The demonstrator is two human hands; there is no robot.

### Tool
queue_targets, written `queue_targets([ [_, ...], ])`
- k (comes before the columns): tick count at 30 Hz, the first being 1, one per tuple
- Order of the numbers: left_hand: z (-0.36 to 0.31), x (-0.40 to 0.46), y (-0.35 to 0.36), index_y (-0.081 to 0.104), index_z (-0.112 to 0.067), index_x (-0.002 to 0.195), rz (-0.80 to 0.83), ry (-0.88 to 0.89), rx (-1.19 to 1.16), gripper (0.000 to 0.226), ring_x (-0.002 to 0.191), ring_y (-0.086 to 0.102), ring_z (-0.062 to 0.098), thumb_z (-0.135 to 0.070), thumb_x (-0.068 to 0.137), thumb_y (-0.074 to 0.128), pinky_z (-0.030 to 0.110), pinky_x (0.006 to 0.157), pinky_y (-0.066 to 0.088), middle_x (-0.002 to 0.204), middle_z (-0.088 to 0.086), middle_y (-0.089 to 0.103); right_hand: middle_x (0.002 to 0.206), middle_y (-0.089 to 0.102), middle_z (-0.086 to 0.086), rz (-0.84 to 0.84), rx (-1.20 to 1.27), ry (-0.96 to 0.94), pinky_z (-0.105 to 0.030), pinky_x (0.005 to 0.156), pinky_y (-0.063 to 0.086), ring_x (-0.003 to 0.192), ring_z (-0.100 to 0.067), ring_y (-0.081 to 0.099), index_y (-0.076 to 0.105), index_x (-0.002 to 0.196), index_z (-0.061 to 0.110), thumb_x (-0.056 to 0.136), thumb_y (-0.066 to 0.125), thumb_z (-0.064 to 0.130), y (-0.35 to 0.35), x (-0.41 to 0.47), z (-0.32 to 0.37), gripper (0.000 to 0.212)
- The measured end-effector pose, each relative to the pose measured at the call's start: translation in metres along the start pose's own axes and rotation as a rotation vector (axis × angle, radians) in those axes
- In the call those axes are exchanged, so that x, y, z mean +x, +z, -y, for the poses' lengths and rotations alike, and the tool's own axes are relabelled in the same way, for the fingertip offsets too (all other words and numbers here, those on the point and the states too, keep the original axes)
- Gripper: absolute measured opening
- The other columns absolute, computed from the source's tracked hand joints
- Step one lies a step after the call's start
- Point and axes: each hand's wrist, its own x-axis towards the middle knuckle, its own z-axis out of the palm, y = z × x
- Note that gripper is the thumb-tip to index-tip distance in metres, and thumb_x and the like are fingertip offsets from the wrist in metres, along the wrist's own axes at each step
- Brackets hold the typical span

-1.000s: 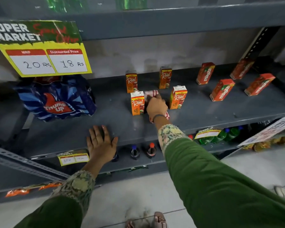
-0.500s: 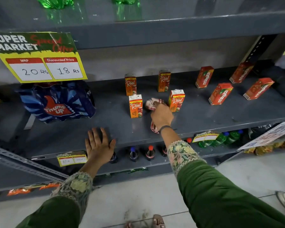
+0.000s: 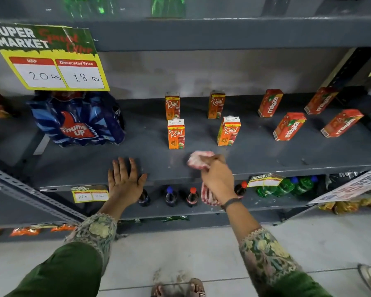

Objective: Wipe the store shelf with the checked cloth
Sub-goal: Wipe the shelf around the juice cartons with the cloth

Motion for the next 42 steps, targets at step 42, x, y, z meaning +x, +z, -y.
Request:
queue_targets([
  [42, 0.162, 0.036, -0.023, -0.009, -0.015, 0.147, 0.034, 0.016, 0.0, 0.071, 0.144, -0.017, 0.027, -0.052, 0.094, 0.018, 0.044, 0.116, -0.009, 0.157, 0.01, -0.015, 0.137, 0.052, -0.022, -0.073, 0.063, -0.091, -0.04, 0.11, 0.039, 0.127, -0.037, 0.05, 0.049, 0.134, 0.005, 0.085, 0.047, -0.007, 0.1, 0.058, 0.183, 0.05],
])
